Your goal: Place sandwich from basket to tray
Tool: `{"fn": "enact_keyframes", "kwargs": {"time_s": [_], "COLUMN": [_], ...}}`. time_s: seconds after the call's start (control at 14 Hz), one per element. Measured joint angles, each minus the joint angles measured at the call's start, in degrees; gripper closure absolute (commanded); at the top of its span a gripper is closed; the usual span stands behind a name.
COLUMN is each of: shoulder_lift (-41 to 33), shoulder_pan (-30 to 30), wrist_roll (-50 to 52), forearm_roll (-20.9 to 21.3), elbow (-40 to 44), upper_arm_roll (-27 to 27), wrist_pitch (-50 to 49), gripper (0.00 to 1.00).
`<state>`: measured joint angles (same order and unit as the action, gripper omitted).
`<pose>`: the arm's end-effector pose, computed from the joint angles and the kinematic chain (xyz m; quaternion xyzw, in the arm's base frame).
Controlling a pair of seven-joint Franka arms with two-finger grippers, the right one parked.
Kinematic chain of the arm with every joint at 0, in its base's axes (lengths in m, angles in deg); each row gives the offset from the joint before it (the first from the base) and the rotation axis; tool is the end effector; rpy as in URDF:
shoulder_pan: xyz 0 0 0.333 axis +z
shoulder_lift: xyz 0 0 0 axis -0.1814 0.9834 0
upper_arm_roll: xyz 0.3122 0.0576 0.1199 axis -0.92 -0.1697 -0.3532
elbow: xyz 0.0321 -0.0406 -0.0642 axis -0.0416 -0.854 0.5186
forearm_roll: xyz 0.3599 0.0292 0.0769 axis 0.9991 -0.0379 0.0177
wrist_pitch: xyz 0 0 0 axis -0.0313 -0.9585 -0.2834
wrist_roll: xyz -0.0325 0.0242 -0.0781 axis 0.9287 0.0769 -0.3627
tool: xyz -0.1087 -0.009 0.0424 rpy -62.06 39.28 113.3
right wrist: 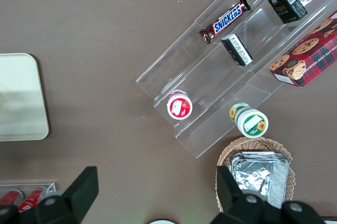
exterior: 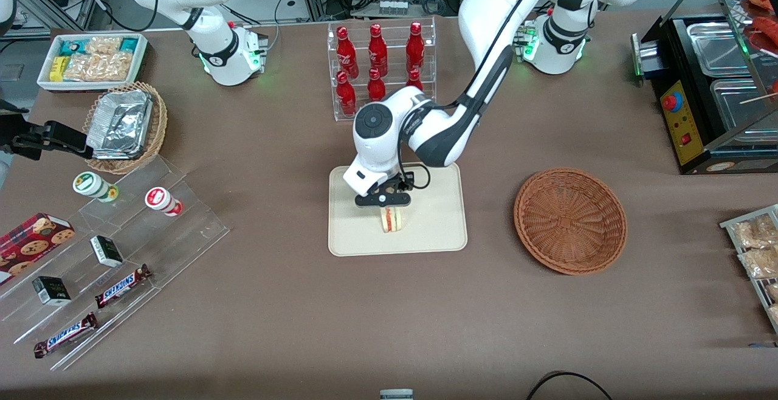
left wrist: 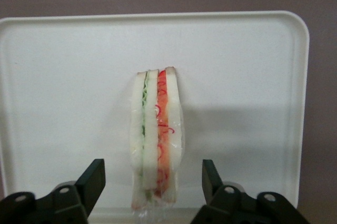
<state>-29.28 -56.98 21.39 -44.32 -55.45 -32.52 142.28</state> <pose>0.4935 -0.5316 0.3229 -0.9997 -0.0162 -0.0165 0.0106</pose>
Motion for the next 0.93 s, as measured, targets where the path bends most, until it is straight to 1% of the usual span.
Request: {"fn": "enact_keyframes", "kwargs": {"time_s": [0.21, 0.43, 0.64, 0.93], "shoulder_lift": [-8.9, -18.58, -27.94, -38.1], "shoulder_pan": [2.77, 8.89, 16.14, 26.44], "wrist_roll": [0.37, -0.73, -10.13, -28.89], "forearm_roll": [-0.04, -0.12, -0.19, -0.99], "elbow": [0.86, -0.15, -6.04, -13.76], "upper_arm_roll": [-0.98, -1.26, -1.42, -1.56], "wrist_pitch": [-9.82, -19.74, -23.65, -27.54], "gripper": [0.0, 0.0, 0.0, 0.0]}}
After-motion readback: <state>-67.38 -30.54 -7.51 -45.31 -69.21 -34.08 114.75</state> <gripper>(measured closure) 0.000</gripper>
